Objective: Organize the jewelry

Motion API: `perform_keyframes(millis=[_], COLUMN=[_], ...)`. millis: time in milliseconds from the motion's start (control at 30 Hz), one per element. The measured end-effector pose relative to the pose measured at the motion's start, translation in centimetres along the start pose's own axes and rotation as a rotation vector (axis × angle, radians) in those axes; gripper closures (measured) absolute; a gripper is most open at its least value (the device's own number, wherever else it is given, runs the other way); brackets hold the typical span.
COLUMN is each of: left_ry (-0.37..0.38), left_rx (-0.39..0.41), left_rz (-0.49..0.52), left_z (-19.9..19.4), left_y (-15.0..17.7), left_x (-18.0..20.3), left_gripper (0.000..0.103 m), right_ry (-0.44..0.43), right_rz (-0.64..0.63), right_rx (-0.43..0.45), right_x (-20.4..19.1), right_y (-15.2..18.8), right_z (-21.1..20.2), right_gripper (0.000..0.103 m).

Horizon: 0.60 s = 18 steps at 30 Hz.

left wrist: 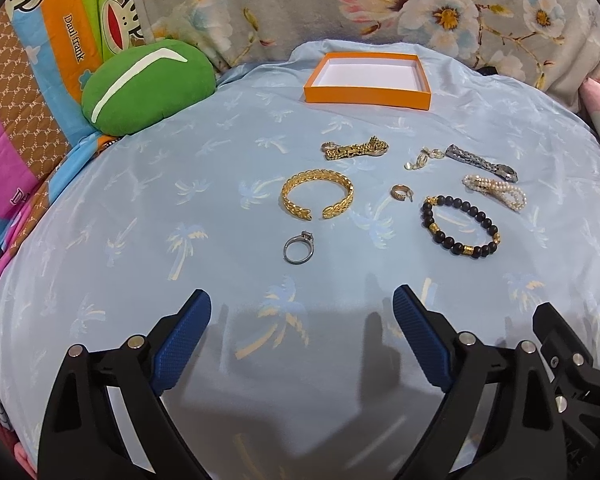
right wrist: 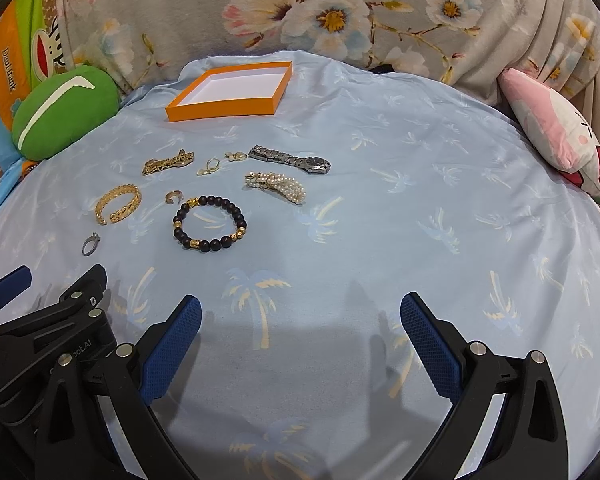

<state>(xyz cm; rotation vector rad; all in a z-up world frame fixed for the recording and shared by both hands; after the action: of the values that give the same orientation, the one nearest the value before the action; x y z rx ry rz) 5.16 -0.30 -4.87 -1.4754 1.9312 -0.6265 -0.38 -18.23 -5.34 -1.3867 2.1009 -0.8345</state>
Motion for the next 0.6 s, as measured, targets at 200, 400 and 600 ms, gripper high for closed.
perform_keyframes(millis=[200,400,600], left_ry=[-0.010,-0.029,-0.026], left_rx=[0.000,-0.003,-0.003], left_rz=[0.001,0.001,0.001], left_z=[-0.09,-0.09,-0.07], left_y=[-0.05,-0.01,0.01], left_x=[-0.02,-0.13,-0.13], left_gripper=[0.013,0.013,0.013], right_ry=[-0.002,-0.003,-0.003], right_rz=[0.000,-0.003,-0.003], right_rx=[0.000,0.001,0.002], right_x=[-0.01,-0.07,-0.15], right_y=[0.00,0.02,-0.03], right_z=[-0.03,-0.01,-0.08], right_gripper=[0.005,0.005,0.005])
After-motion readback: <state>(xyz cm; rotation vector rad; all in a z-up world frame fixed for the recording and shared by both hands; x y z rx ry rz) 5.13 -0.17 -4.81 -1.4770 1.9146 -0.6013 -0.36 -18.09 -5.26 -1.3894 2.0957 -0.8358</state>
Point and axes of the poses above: each gripper's, at about its wrist camera, not at the fingertips, and z roughly the way its jaws point, x to its right, y to its underside, the point moved 8 cm from there along z, roughly the way its jaws point, and after that the axes turned 6 degrees about z, right-handed, at the moved point
